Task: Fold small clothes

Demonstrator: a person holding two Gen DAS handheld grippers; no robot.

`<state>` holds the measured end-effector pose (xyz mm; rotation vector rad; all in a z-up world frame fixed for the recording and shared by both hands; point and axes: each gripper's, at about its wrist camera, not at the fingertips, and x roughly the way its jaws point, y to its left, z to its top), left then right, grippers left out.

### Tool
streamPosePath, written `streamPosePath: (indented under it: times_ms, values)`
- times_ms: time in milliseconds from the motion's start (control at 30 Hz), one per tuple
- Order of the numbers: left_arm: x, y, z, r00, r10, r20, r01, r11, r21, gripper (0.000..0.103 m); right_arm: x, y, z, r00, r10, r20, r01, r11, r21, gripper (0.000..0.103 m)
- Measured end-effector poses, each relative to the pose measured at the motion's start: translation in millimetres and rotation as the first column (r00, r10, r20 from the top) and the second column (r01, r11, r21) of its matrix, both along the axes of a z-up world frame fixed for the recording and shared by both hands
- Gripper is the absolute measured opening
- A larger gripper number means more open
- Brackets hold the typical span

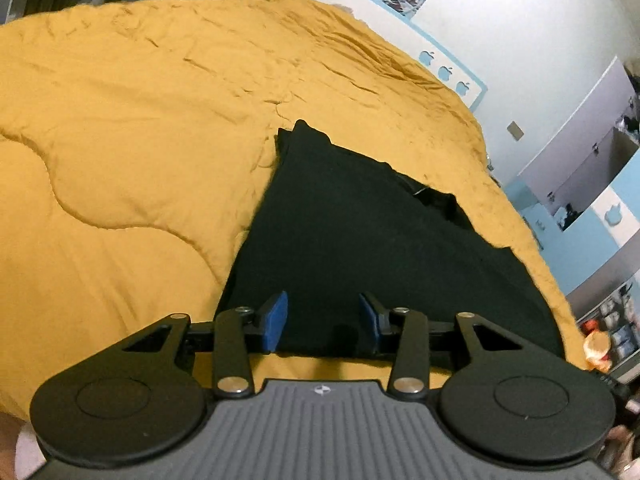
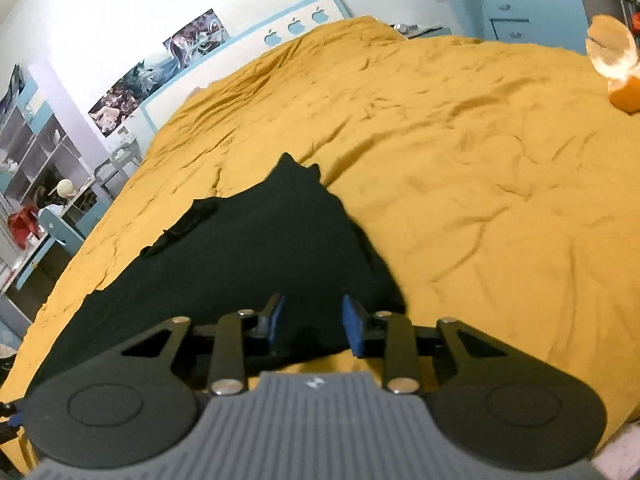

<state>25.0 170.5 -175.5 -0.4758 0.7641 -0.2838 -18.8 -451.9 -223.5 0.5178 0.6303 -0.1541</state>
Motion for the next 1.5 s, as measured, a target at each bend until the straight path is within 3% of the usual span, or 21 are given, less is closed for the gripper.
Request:
streamPosePath:
  times_ms: [133, 233, 300, 433, 567, 733, 867, 1100, 1167, 1333, 1500]
  values:
    - [0.1, -11.4, -1.9, 0.999, -0.029, 0.027, 0.026, 0.996, 0.082, 0.05, 9.5, 7.4, 0.6, 0.999, 0.028, -0.032, -0.03, 0.997, -0.075, 0.032]
    - [-2.0, -4.8, -2.8, 0.999, -0.027, 0.023, 0.026, 0.999, 0.045, 0.051, 16.2, 12.6, 8.5, 0.998, -0.01, -0.058, 0.004, 0.994, -0.113, 0.031]
    - [0.0, 0.5, -3.8, 1.0, -0.026, 0.015, 0.026, 1.0, 0.01, 0.051, 2.9, 33.9, 29.5, 1.0, -0.023, 0.012, 0.025, 0.974, -0.226, 0.035]
    - [1.1, 5.1, -7.4, 1.0, -0.021, 0.015, 0.022, 0.999, -0.029, 0.051, 30.1, 77.7, 66.2, 0.985, 0.153, 0.084, -0.124, 0.953, -0.277, 0.039]
    - [0.0, 4.4, -8.0, 0.999, -0.026, 0.028, 0.027, 0.999, -0.028, 0.052, 91.8, 131.9, 72.4, 0.949, 0.302, 0.091, -0.264, 0.919, -0.294, 0.039]
    - [2.6, 12.3, -12.2, 0.999, -0.027, 0.025, 0.03, 0.996, -0.089, 0.052, 195.8, 197.3, 43.4, 0.947, 0.321, 0.008, -0.292, 0.871, -0.396, 0.022]
    - [6.4, 21.5, -17.1, 1.0, -0.023, 0.006, 0.024, 0.986, -0.165, 0.052, 270.1, 223.5, 14.4, 0.957, 0.279, -0.076, -0.284, 0.86, -0.424, 0.021]
    - [9.9, 21.9, -14.5, 0.999, -0.026, -0.026, 0.021, 0.983, -0.181, 0.052, 368.0, 231.0, -42.5, 0.945, 0.205, -0.256, -0.308, 0.82, -0.482, 0.022]
    - [9.7, 20.4, -13.6, 0.999, -0.027, -0.028, 0.022, 0.985, -0.173, 0.052, 378.5, 230.2, -54.5, 0.931, 0.196, -0.308, -0.329, 0.818, -0.472, 0.022]
    - [13.8, 18.9, -11.4, 0.998, -0.041, -0.037, 0.035, 0.988, -0.151, 0.052, 363.6, 226.0, -57.6, 0.923, 0.221, -0.314, -0.346, 0.834, -0.429, 0.023]
    - [19.5, 12.2, -5.6, 0.997, -0.05, -0.065, 0.043, 0.994, -0.104, 0.053, 333.0, 231.9, -49.0, 0.912, 0.274, -0.306, -0.394, 0.791, -0.467, 0.023]
